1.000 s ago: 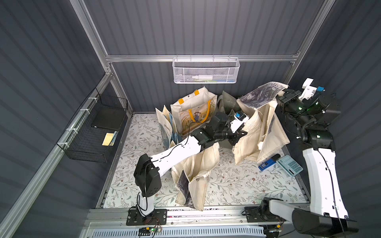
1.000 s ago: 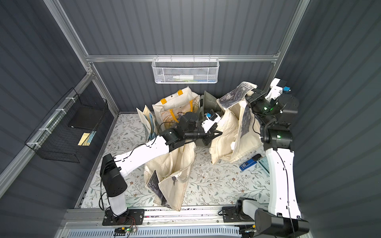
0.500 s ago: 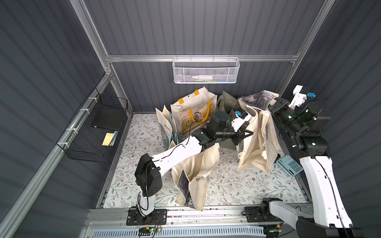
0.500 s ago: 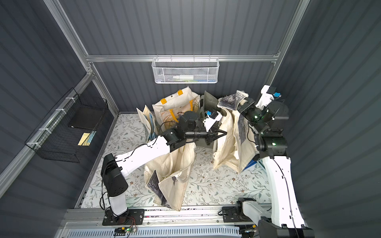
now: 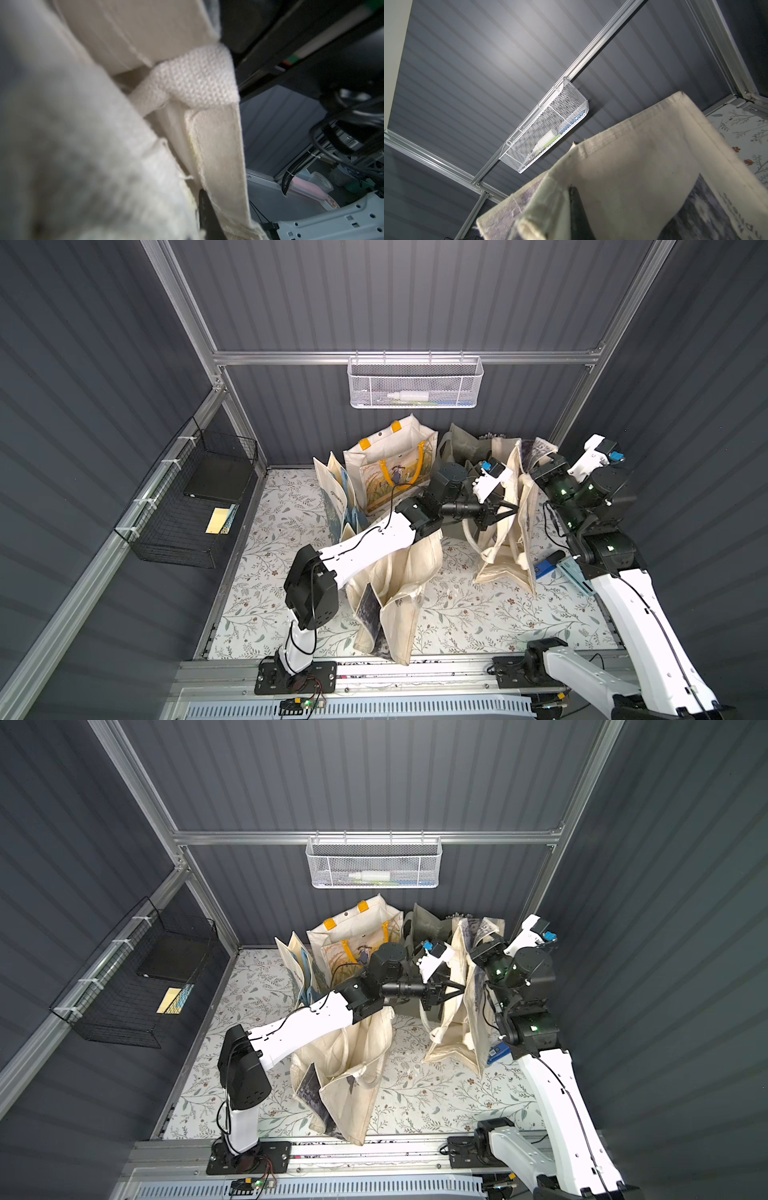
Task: Put away the canvas bag
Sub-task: Press the canvas bag.
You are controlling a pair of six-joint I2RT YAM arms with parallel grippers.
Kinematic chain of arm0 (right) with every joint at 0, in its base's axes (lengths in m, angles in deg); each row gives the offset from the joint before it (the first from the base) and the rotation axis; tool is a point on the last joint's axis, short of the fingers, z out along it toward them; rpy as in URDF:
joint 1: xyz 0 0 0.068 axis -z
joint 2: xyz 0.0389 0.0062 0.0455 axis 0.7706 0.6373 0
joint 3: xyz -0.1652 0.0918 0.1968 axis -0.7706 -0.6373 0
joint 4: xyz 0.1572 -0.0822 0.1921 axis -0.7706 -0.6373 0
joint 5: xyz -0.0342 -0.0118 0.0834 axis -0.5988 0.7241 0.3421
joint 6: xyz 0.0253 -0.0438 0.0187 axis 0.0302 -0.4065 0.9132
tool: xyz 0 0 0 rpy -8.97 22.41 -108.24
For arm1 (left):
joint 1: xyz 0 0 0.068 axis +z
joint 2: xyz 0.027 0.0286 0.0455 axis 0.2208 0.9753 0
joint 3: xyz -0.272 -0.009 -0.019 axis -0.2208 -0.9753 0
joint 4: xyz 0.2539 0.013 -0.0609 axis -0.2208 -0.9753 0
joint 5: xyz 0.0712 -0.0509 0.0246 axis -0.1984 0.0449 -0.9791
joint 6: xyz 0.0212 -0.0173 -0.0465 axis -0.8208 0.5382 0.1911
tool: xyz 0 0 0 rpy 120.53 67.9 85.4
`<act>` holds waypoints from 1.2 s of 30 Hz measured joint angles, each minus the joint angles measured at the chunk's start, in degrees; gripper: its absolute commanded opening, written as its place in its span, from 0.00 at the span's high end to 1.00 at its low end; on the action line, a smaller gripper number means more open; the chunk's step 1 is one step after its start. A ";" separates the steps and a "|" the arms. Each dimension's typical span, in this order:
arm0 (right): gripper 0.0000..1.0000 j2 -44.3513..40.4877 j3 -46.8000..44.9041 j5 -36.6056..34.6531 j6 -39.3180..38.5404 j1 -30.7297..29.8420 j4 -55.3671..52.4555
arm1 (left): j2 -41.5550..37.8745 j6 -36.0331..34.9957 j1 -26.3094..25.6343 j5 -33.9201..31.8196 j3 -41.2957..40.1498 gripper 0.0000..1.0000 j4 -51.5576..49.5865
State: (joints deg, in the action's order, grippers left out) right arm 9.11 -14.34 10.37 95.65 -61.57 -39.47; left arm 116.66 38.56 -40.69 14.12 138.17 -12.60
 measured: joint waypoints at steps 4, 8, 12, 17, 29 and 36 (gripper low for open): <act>1.00 0.35 -0.04 -2.49 0.35 -0.96 0.22 | 0.00 0.74 0.02 1.27 0.02 0.65 0.28; 1.00 0.37 -0.61 -4.35 1.09 -1.16 0.83 | 0.00 1.31 0.00 2.84 -0.50 0.51 1.42; 1.00 0.52 -0.92 -5.01 1.97 -1.18 0.85 | 0.00 2.16 0.00 4.96 -2.69 0.41 3.69; 1.00 0.59 -1.07 -5.42 3.06 -1.25 0.98 | 0.00 3.06 0.00 6.32 -4.17 0.37 4.68; 1.00 2.45 -0.20 -11.98 3.58 -7.06 -1.88 | 2.38 3.48 0.00 3.63 2.34 0.36 1.99; 1.00 2.71 -0.15 -16.59 3.65 -9.20 -2.05 | 4.20 2.43 -0.20 0.83 5.79 0.45 -3.52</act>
State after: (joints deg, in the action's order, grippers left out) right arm 11.82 -14.50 -6.22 99.30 -70.77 -41.52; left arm 120.86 40.99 -40.89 14.95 143.96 -16.12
